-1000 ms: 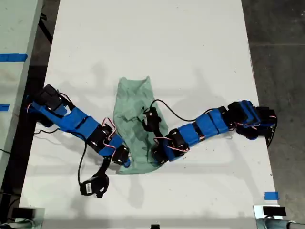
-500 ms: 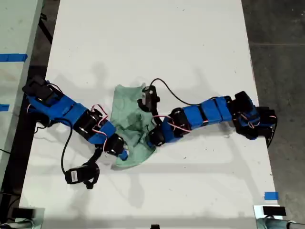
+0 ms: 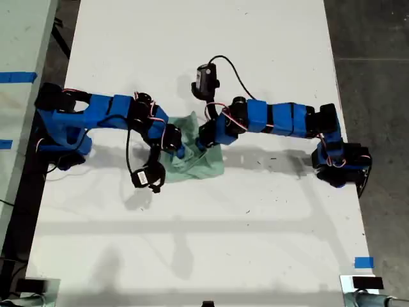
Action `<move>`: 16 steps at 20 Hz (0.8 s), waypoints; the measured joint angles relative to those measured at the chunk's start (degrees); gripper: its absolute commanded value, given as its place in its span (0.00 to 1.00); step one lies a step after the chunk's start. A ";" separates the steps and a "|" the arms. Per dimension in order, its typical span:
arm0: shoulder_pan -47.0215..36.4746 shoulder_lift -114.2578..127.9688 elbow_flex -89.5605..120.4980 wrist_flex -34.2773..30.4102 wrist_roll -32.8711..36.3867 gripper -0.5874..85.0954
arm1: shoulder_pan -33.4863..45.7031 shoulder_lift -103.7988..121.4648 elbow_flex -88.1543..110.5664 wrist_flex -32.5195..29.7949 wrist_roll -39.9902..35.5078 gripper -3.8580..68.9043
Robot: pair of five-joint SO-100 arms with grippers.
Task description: Fold tshirt
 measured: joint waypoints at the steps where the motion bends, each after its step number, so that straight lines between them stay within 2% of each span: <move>1: -0.53 0.00 0.35 0.00 0.09 0.01 | 0.35 0.00 0.00 -0.44 -0.09 0.03; 2: -0.97 0.00 0.35 0.00 0.09 0.01 | 0.35 0.00 0.00 -0.79 -0.44 0.03; 3: -1.23 0.18 0.62 0.00 0.09 0.09 | 0.44 0.00 0.00 -1.23 -0.97 0.08; 4: -1.49 0.70 1.14 0.00 -0.09 0.31 | 0.53 0.00 0.00 -1.58 -1.58 0.27; 5: -1.85 2.02 1.93 0.00 -0.18 0.41 | 0.88 0.00 0.00 -1.76 -2.11 0.48; 9: -6.50 12.66 9.32 0.26 -0.44 0.45 | 5.19 1.14 0.00 -1.05 -2.64 0.39; 14: -27.16 38.58 21.27 0.88 6.15 0.44 | 15.64 13.45 1.58 3.60 -5.62 0.35; 16: -32.43 47.46 27.51 0.88 7.73 0.43 | 18.72 19.69 8.09 5.36 -6.33 0.33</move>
